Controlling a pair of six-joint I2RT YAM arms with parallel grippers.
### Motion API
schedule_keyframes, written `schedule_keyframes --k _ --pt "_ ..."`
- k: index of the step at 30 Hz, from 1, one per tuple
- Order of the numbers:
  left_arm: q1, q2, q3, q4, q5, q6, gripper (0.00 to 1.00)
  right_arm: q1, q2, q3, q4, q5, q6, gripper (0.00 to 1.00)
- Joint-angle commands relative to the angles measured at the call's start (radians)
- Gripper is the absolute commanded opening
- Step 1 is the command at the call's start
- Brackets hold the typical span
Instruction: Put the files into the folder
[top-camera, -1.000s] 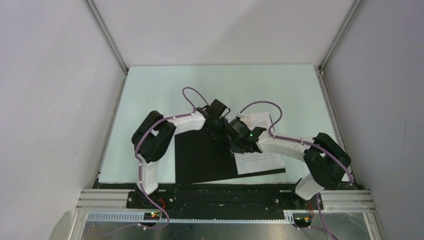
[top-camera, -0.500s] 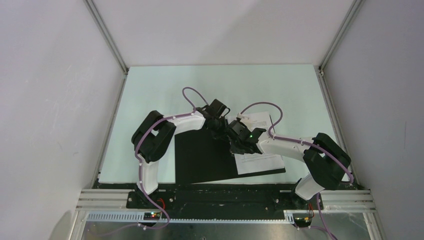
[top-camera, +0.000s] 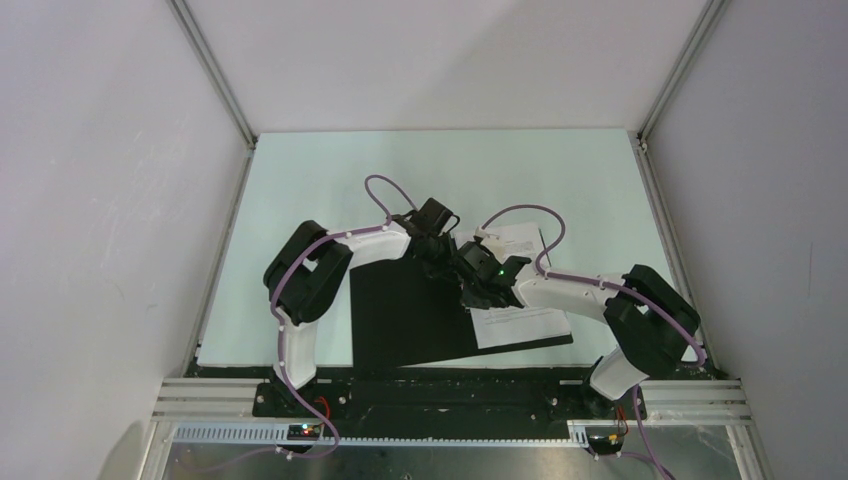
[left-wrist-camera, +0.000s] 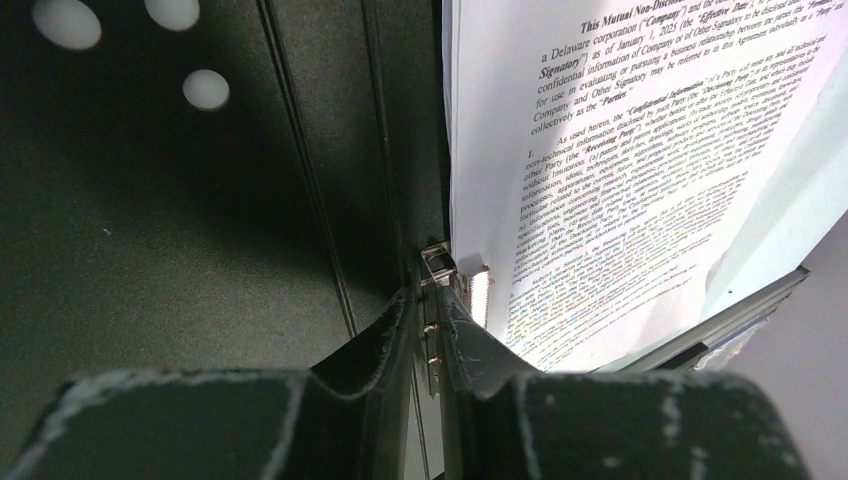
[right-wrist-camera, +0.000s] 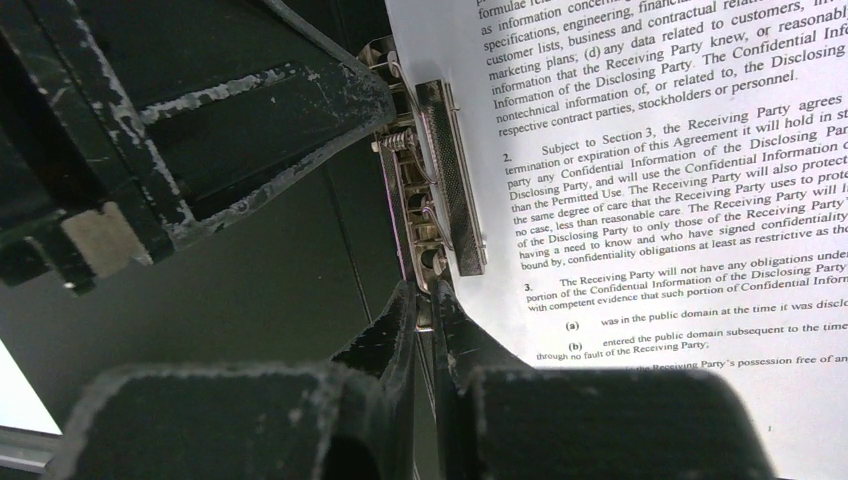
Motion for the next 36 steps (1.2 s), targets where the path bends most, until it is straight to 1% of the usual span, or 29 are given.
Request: schedule_keyframes --k 1,22,28,32,36 --pt "0.003 0.050 -0.035 -0.045 -0.055 0.003 0.19 -0.018 0.061 -0.063 -0.193 0.090 -0.013 0.06" --pt "0.009 0.074 -0.036 -0.045 -0.052 -0.003 0.19 -0.035 0.088 -0.122 -0.162 0.085 0.010 0.05" --pt "0.010 0.074 -0.035 -0.045 -0.049 -0.005 0.19 -0.028 0.085 -0.134 -0.135 0.070 0.009 0.03" --pt "0.009 0.075 -0.032 -0.044 -0.047 -0.006 0.19 -0.018 0.061 -0.131 -0.092 0.034 -0.008 0.03" --pt "0.008 0.071 -0.029 -0.044 -0.049 -0.004 0.20 -0.008 -0.002 -0.100 -0.071 -0.008 -0.040 0.04"
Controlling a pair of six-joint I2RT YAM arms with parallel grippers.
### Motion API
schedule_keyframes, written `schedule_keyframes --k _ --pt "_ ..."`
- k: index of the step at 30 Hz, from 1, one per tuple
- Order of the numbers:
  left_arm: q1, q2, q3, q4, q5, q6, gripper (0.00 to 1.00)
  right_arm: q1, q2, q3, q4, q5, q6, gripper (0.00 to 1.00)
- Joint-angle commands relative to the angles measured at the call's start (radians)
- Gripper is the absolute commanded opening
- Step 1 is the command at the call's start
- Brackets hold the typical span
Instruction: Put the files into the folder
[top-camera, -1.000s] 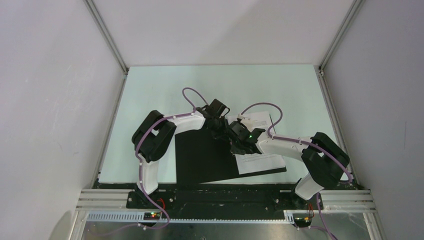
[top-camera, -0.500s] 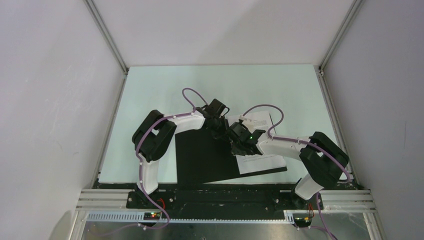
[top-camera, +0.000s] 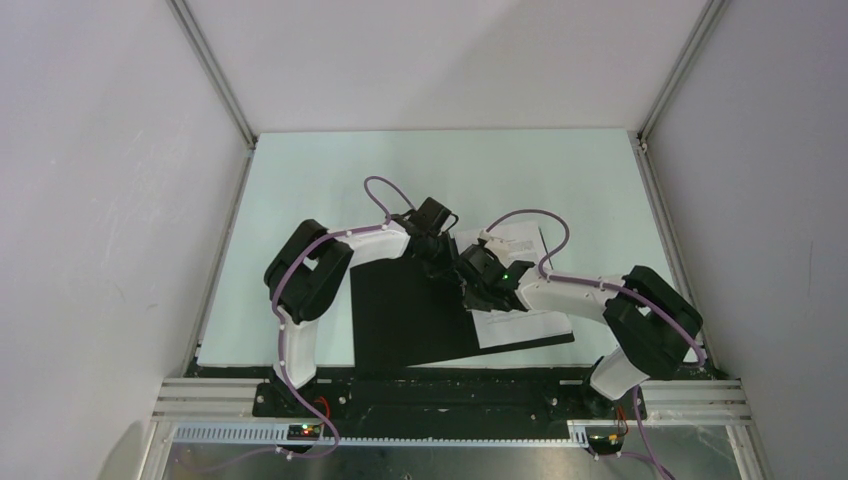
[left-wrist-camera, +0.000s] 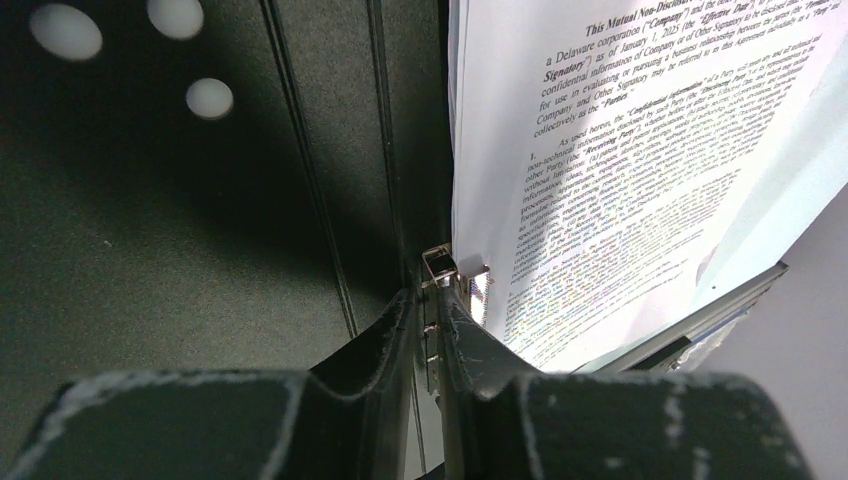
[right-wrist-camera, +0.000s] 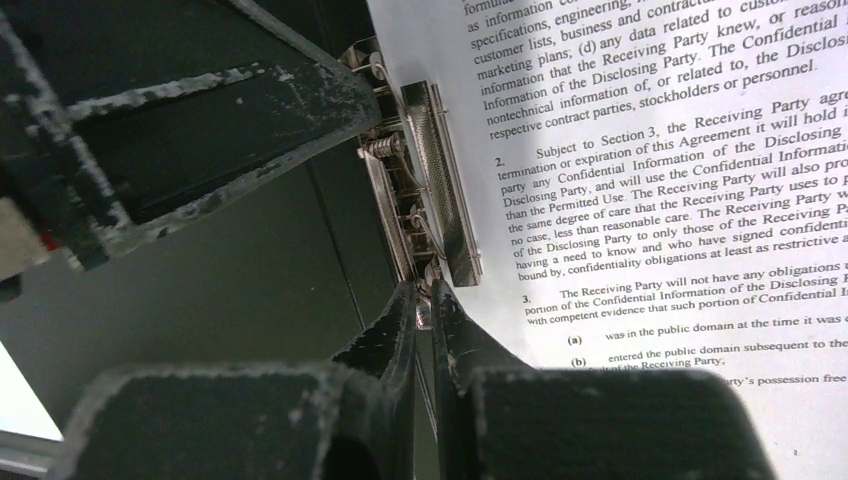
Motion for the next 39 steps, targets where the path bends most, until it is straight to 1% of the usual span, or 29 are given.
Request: schedule_keyframes --k 1,4,12,14,15,17,18,19,20,21,22,23,24,25,27,30,32,35,39 --pt "-0.003 0.058 -0.029 -0.055 -0.083 0.012 0.20 0.013 -0.009 -0.028 -0.138 -0.011 -0.063 0.04" --pt "-0.002 0.054 -0.023 -0.054 -0.084 0.014 0.20 0.028 -0.036 -0.003 -0.135 -0.032 -0.079 0.04" --pt "-0.003 0.028 -0.008 -0.054 -0.088 0.031 0.21 0.041 -0.028 0.015 -0.141 -0.036 -0.081 0.05" --pt "-0.002 0.008 0.012 -0.054 -0.087 0.051 0.23 0.040 -0.047 0.015 -0.138 -0.025 -0.081 0.08" --pt "-0.001 -0.001 0.020 -0.055 -0.087 0.057 0.24 0.037 -0.054 0.015 -0.135 -0.016 -0.085 0.12" --pt "-0.002 -0.037 0.069 -0.061 -0.082 0.089 0.31 0.030 -0.084 0.027 -0.134 0.005 -0.101 0.20" --pt "0.000 -0.064 0.083 -0.079 -0.085 0.098 0.36 0.026 -0.089 0.042 -0.138 0.015 -0.108 0.25" --pt "0.004 -0.079 0.110 -0.090 -0.088 0.118 0.38 0.025 -0.093 0.050 -0.139 0.038 -0.127 0.27" --pt "0.006 -0.118 0.119 -0.115 -0.102 0.129 0.44 0.023 -0.091 0.071 -0.140 0.057 -0.138 0.31" --pt "0.020 -0.139 0.121 -0.127 -0.112 0.145 0.46 0.022 -0.080 0.081 -0.145 0.069 -0.156 0.32" --pt "0.030 -0.191 0.111 -0.143 -0.129 0.149 0.49 0.022 -0.071 0.102 -0.147 0.088 -0.167 0.33" --pt "0.060 -0.219 0.074 -0.146 -0.137 0.150 0.50 0.019 -0.046 0.114 -0.148 0.091 -0.187 0.33" --pt "0.079 -0.280 0.051 -0.147 -0.140 0.150 0.51 0.018 -0.032 0.135 -0.147 0.090 -0.201 0.33" --pt "0.118 -0.308 -0.004 -0.148 -0.147 0.148 0.52 0.020 -0.007 0.145 -0.144 0.088 -0.209 0.32" --pt "0.178 -0.422 -0.079 -0.148 -0.146 0.150 0.52 0.027 0.026 0.168 -0.130 0.088 -0.235 0.32" --pt "0.256 -0.517 -0.165 -0.153 -0.142 0.159 0.52 0.026 0.089 0.220 -0.141 0.103 -0.270 0.31" --pt "0.288 -0.577 -0.221 -0.161 -0.139 0.170 0.52 0.022 0.128 0.256 -0.170 0.127 -0.281 0.27" --pt "0.316 -0.662 -0.299 -0.167 -0.139 0.186 0.53 0.022 0.155 0.272 -0.186 0.138 -0.294 0.26" --pt "0.349 -0.724 -0.362 -0.175 -0.145 0.196 0.53 0.022 0.183 0.275 -0.168 0.113 -0.308 0.26"
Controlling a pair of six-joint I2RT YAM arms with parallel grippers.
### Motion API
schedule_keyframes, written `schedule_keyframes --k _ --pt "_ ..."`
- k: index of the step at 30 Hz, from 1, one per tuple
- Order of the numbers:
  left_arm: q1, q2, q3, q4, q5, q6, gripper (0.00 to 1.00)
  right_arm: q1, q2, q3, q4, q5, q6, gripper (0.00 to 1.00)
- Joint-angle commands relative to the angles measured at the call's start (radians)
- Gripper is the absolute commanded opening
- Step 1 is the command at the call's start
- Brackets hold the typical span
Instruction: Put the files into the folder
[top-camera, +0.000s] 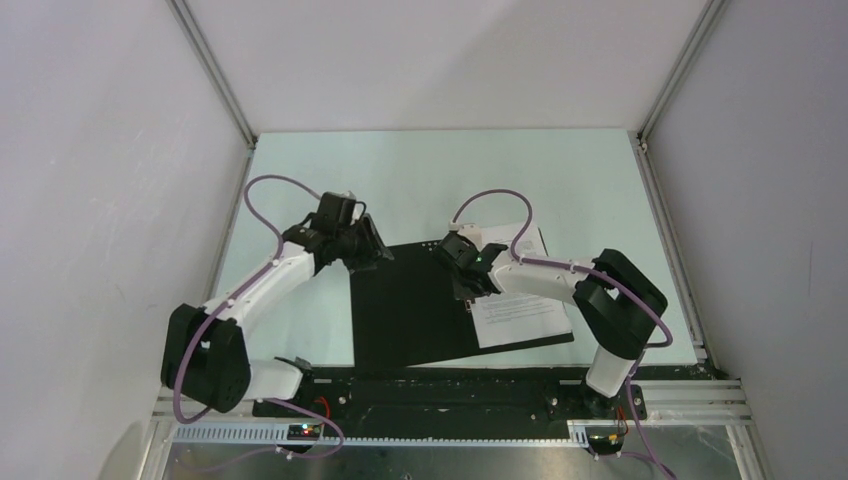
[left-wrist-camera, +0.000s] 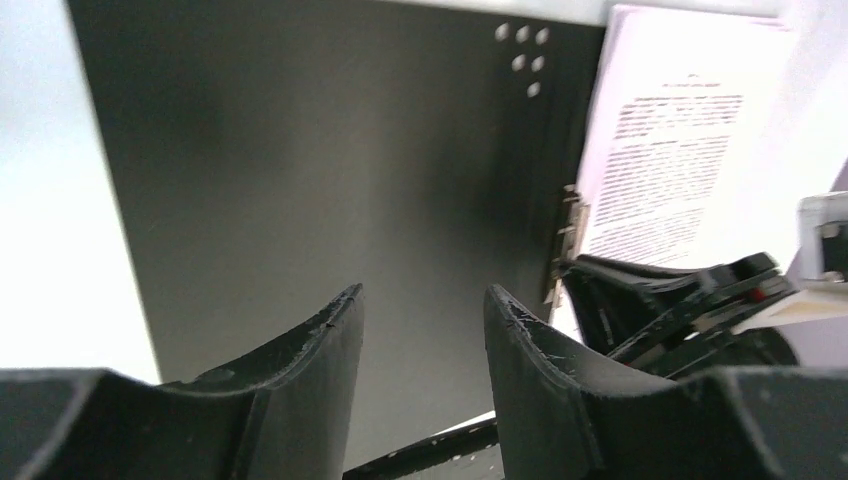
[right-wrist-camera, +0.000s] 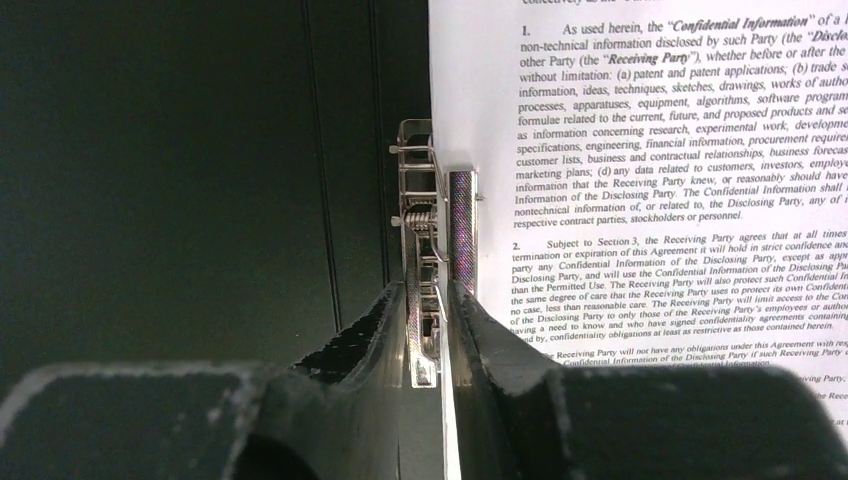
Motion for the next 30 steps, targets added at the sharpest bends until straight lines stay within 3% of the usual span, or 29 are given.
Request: schedule_keyframes --k 1,16,30 --pt "0.036 -0.073 -0.049 -0.018 -0.010 0.041 0.53 0.002 0.025 0.037 -0.011 0.015 -0.036 0.26" --pt "0.084 -0.126 -0.109 -0.055 -0.081 0.042 0.53 0.058 0.083 0.051 -0.086 0.043 0.026 0.17" --pt "0.101 -0.159 -0.131 -0.078 -0.111 0.028 0.53 0.100 0.073 0.047 -0.169 0.071 0.092 0.18"
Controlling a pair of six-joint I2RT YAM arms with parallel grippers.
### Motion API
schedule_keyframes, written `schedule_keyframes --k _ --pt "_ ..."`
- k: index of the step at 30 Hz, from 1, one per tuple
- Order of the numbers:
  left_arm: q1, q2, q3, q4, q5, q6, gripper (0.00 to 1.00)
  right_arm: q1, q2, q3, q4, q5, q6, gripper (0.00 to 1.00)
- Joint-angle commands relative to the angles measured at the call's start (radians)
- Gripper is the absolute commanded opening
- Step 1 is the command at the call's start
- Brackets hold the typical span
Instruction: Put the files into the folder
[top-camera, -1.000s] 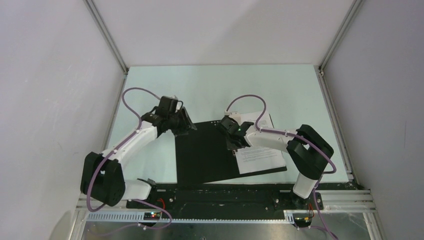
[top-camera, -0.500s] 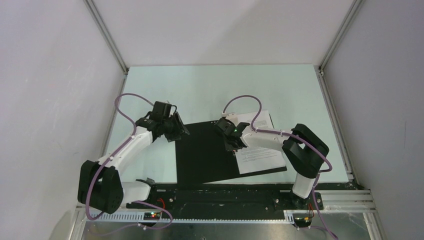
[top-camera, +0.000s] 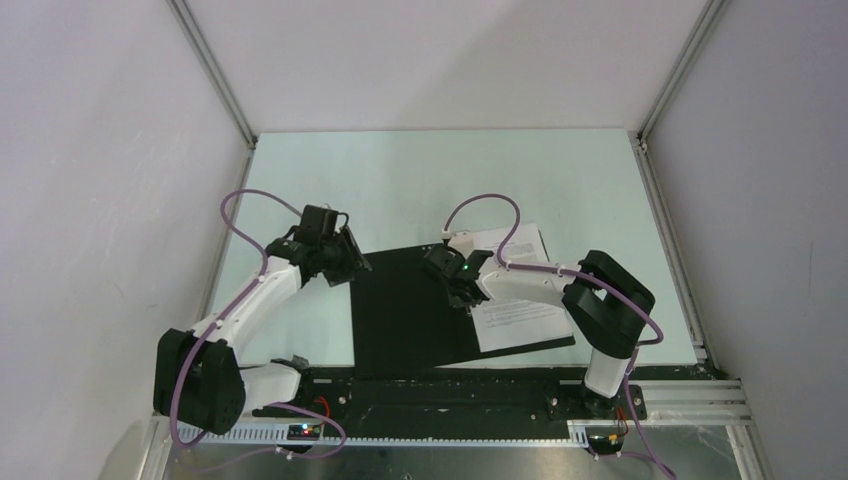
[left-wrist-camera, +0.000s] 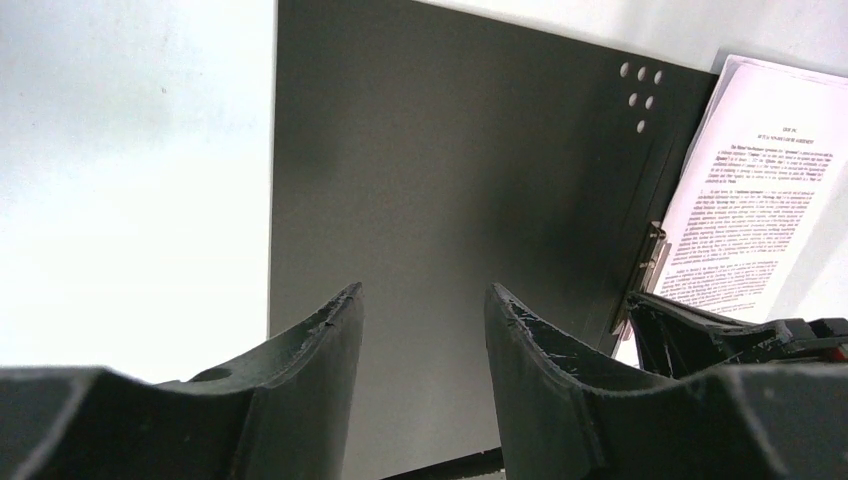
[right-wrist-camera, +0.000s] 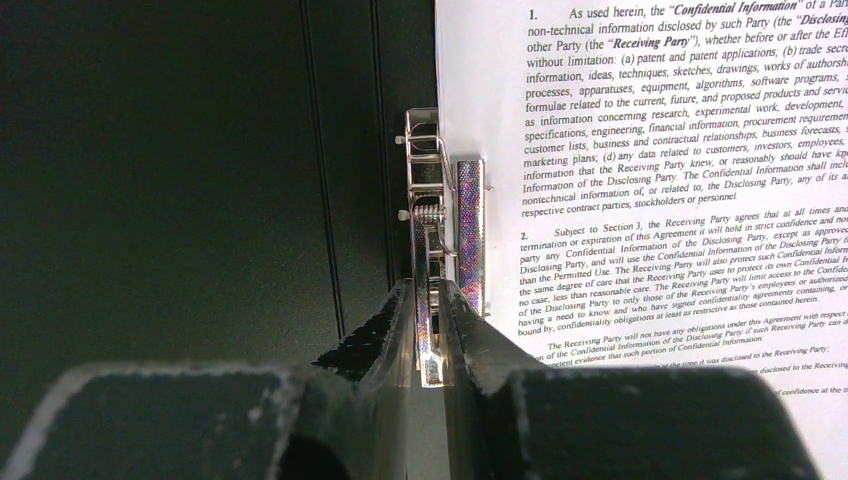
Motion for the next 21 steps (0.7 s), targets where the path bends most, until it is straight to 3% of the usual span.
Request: schedule_keyframes --k 1,13,21 --pt "0.010 -0.037 -0.013 0.002 -0.025 -0.001 0.53 0.025 0.019 0.000 -0.090 -0.012 0.045 0.18" --pt "0.015 -0.017 -0.015 0.003 -0.006 0.020 0.53 0.031 -0.012 -0.005 -0.092 -0.020 0.077 0.19" --pt "0.017 -0.021 -0.016 0.004 0.007 0.037 0.54 0.016 0.046 -0.027 -0.041 -0.083 0.071 0.14"
